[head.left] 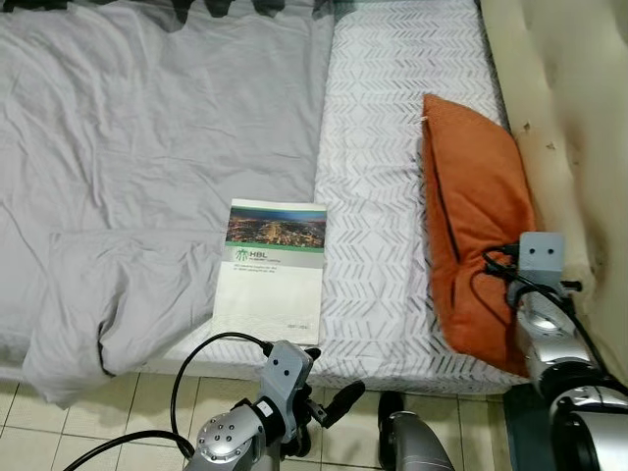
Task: Clean up the room
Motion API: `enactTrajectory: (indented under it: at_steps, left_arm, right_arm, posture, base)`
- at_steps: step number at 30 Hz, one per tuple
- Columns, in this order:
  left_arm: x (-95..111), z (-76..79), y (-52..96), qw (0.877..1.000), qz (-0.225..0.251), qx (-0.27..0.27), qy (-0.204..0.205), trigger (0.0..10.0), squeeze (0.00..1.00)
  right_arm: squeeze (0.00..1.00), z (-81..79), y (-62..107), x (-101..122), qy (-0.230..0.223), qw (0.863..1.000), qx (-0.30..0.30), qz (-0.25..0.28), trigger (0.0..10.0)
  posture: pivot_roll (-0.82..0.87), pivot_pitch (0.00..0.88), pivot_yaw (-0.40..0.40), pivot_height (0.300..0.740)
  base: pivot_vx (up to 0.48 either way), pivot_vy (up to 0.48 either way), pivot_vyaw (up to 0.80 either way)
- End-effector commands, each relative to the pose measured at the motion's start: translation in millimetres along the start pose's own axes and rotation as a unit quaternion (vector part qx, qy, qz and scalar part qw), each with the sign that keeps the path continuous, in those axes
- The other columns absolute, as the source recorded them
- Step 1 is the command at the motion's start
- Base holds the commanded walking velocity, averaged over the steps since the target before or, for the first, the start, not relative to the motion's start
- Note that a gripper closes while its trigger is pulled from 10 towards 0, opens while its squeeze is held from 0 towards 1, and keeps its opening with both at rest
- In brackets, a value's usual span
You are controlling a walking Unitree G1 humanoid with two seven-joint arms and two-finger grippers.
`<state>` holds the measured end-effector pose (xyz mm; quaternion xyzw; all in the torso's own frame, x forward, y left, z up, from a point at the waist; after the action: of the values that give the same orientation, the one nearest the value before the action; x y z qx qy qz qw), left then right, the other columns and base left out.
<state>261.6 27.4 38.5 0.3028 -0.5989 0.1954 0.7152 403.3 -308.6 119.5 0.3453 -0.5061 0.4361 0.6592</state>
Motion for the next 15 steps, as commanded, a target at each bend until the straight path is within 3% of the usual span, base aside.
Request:
enactTrajectory:
  at_steps: [1,7,10,15]
  left_arm:
    - [-13,3.2,3.0,1.0,-0.018,0.001,0.007,10.0,0.0]
    - [-13,1.7,3.8,1.0,-0.017,0.007,0.008,10.0,0.0]
    - [-15,2.5,4.4,1.0,-0.016,0.01,0.013,10.0,0.0]
    - [-17,5.0,4.4,1.0,-0.018,0.007,0.013,10.0,0.0]
  right_arm:
    - [0.0,42.9,-3.2,16,0.021,0.997,-0.065,0.033,0.0]
    - [0.0,62.8,-4.2,25,0.089,0.992,-0.069,0.051,0.0]
    - [0.0,89.4,-4.6,29,0.152,0.984,-0.079,0.049,0.0]
    - [0.0,90.1,-3.1,20,0.167,0.983,-0.073,0.031,0.0]
  posture:
    - [0.04,0.422,0.045,0.74]
    - [0.04,0.422,0.042,0.74]
    - [0.03,0.421,0.038,0.74]
    - [0.03,0.421,0.036,0.74]
  base:
    - [0.0,0.0,0.0]
    - [0.0,0.0,0.0]
    - [0.0,0.0,0.0]
    - [0.0,0.0,0.0]
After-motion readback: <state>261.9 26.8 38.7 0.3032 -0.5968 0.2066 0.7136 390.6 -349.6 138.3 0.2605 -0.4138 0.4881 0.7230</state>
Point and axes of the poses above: a point about 5 cm out from each wrist's last joint towards the gripper, its own y axis pointing back from the gripper into the wrist, its own x axis along the axis of the wrist's last joint, z = x × y, the point moved 6 cm from there along -y, pointing out of the wrist towards the gripper, and after that the axes turned 3 degrees about -y, right-handed, at the moved point
